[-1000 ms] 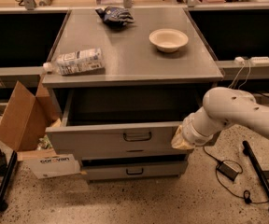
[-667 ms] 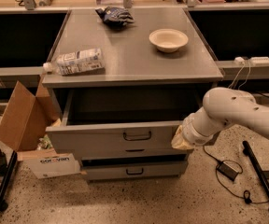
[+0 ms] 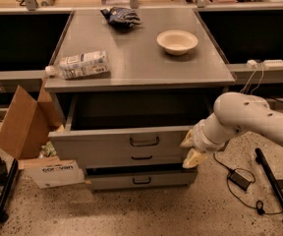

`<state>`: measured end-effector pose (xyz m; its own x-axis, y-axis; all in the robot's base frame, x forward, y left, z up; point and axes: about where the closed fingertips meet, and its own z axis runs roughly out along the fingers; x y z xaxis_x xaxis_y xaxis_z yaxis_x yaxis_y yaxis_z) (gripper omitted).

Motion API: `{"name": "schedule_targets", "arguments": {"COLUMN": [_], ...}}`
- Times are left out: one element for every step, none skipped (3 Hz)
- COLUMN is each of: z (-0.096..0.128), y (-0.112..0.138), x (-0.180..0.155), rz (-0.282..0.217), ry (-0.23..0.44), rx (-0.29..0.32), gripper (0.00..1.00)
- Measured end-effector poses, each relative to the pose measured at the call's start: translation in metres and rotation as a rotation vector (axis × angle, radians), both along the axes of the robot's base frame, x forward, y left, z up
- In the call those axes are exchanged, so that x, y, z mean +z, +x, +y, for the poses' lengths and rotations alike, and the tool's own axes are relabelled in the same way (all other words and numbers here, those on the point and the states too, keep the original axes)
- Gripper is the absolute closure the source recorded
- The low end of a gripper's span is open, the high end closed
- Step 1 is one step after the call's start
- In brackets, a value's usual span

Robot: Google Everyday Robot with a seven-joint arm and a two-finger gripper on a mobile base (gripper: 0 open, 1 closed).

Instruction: Close top drawer

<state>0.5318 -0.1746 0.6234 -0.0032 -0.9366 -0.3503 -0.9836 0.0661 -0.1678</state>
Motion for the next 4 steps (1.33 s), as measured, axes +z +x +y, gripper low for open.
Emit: {"name": "schedule_targets", "arguments": {"z": [0.0,-0.003,-0.018,-0.03], "y": [0.0,0.003,0.005,-0.006], "x": [0.0,0.001,0.001,0.014], "rz": [0.0,-0.007,-0.031,-0.091], "ry": [0.0,0.008,0.025,0.037], "rx": [0.0,-0.007,-0.016,-0.013], "gripper": [0.0,0.0,0.0,0.0]}}
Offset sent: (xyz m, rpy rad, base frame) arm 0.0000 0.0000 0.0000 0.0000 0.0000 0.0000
